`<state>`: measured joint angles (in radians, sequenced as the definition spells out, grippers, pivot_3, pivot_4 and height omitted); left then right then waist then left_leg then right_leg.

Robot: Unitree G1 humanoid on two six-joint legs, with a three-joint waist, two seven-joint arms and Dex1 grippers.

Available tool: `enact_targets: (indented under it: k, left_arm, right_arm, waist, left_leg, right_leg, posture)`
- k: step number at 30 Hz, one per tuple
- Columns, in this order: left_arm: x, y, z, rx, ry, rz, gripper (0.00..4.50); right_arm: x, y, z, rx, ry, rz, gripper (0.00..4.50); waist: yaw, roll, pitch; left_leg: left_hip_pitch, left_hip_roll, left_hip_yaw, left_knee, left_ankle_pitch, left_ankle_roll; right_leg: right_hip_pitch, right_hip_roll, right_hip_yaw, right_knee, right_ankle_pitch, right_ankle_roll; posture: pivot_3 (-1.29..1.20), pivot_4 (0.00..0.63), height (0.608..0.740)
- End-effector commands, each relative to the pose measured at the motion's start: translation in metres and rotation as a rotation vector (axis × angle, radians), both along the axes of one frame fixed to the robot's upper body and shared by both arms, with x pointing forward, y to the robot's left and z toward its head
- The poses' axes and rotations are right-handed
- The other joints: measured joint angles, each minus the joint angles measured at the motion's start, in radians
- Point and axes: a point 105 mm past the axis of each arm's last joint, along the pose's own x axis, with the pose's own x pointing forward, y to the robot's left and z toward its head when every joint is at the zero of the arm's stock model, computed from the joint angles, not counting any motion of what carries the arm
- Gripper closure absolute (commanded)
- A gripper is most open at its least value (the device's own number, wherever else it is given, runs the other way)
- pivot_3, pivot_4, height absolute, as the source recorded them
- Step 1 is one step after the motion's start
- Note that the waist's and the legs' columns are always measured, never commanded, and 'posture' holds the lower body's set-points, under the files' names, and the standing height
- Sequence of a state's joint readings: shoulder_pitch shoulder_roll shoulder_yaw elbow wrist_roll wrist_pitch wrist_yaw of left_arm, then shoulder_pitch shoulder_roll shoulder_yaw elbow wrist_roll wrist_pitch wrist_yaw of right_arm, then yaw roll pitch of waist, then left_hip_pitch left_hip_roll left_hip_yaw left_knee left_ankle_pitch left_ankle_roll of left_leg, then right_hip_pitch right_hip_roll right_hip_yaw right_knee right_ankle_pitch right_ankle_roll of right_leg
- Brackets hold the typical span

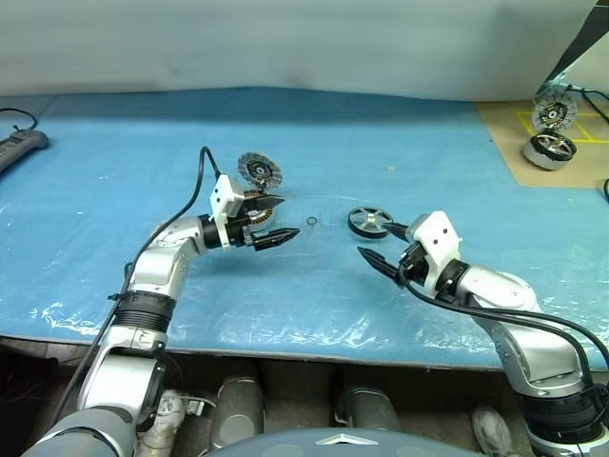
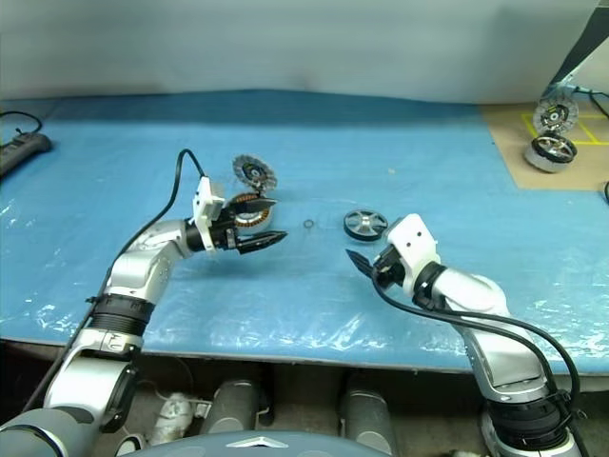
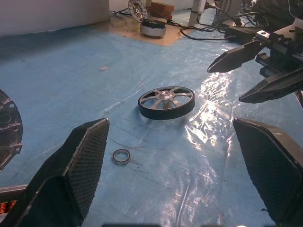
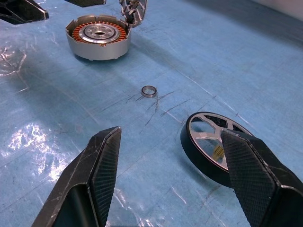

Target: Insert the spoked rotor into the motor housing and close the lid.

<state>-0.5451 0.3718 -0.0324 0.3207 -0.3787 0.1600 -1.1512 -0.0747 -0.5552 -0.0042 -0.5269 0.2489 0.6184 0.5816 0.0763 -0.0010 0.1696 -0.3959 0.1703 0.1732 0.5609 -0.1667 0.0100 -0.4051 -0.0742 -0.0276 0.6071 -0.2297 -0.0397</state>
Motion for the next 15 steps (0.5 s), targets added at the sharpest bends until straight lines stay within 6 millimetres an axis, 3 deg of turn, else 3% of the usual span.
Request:
enact_targets:
  k: [1,15]
  left_arm:
    - [0.0015,0.0045,0.0137,-0.014,-0.050,0.007,0.02]
    - [0.0014,0.0045,0.0140,-0.010,-0.053,0.001,0.02]
  right_arm:
    - [0.0010,0.0042,0.0096,-0.004,-0.047,0.020,0.94]
    - [0.0032,0.0045,0.0103,-0.006,-0.058,0.016,0.94]
  waist:
    - [0.000,0.000,0.000]
    - [0.000,0.000,0.000]
  left_leg:
    - [0.000,0.000,0.000,0.000,0.000,0.000]
    - [0.000,0.000,0.000,0.000,0.000,0.000]
  right_leg:
    - [0.000,0.000,0.000,0.000,0.000,0.000]
    - [0.000,0.000,0.000,0.000,0.000,0.000]
  posture:
    - [0.00,0.150,0.740]
    - [0.00,0.150,0.740]
